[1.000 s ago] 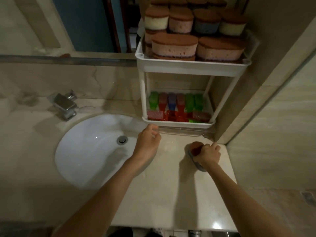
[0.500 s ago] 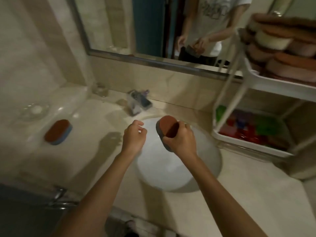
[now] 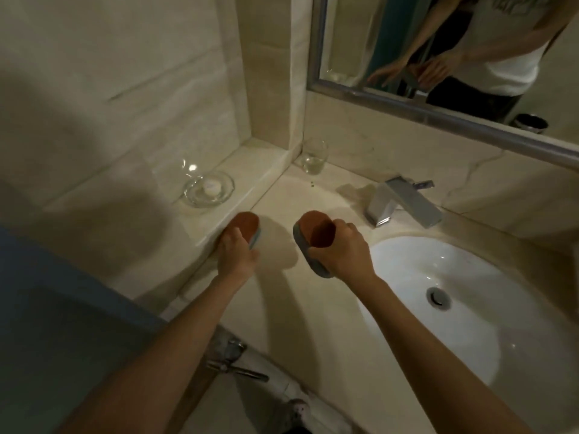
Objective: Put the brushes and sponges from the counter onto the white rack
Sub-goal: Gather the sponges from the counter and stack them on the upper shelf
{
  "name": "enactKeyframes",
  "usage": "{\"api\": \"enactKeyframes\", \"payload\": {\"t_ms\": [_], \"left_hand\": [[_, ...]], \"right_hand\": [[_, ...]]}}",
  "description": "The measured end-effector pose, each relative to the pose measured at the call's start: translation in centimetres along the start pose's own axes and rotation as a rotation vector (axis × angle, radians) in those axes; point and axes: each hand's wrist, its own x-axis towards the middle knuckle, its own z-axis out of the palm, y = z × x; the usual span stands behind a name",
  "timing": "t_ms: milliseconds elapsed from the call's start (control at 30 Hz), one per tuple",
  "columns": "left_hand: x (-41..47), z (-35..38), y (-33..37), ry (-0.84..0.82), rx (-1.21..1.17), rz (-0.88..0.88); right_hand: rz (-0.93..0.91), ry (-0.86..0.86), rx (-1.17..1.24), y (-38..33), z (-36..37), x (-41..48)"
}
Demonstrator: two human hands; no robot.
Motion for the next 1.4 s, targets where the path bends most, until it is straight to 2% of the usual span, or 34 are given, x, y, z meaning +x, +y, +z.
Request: {"api": "enactKeyframes", "payload": {"t_ms": [133, 300, 400, 500, 600, 700, 767, 1067, 1400], "left_hand": [[2.4, 0.8, -0.7, -0.099, 0.198, 0.059], [3.5, 2.4, -0.6, 0.035, 0.333, 0.144], [3.5, 3.4, -0.4, 0.050, 0.397, 0.192], [3.2, 3.5, 0.3, 0.028, 0.377, 0.204], [2.0, 2.7, 2.1, 0.052, 0.230, 0.198], [0.1, 1.6, 6.6, 0.025, -0.066, 0.235], [-1.9, 0.8, 11.2, -0.012, -0.204, 0.331], [-10.5, -1.3, 27.1, -0.030, -0.265, 0.761], [-25.9, 3.0, 42.3, -0.096, -0.389, 1.112]], "right_hand": [[0.009, 0.000, -0.039, -0.6, 0.7, 1.9], [0.042, 0.002, -0.072, -0.2, 0.8, 2.9], [0.070, 0.001, -0.088, 0.8, 0.3, 2.9], [0.075, -0.006, -0.091, 1.8, -0.9, 2.6], [0.043, -0.022, -0.064, 2.5, -2.9, 1.7], [0.001, 0.031, -0.052, 3.3, -6.5, 0.9], [-0.002, 0.150, -0.061, 4.8, -9.9, -0.3], [0.035, 0.548, -0.052, 11.2, -22.6, -6.6], [0.014, 0.814, -0.189, 23.8, -37.1, -16.5]]}}
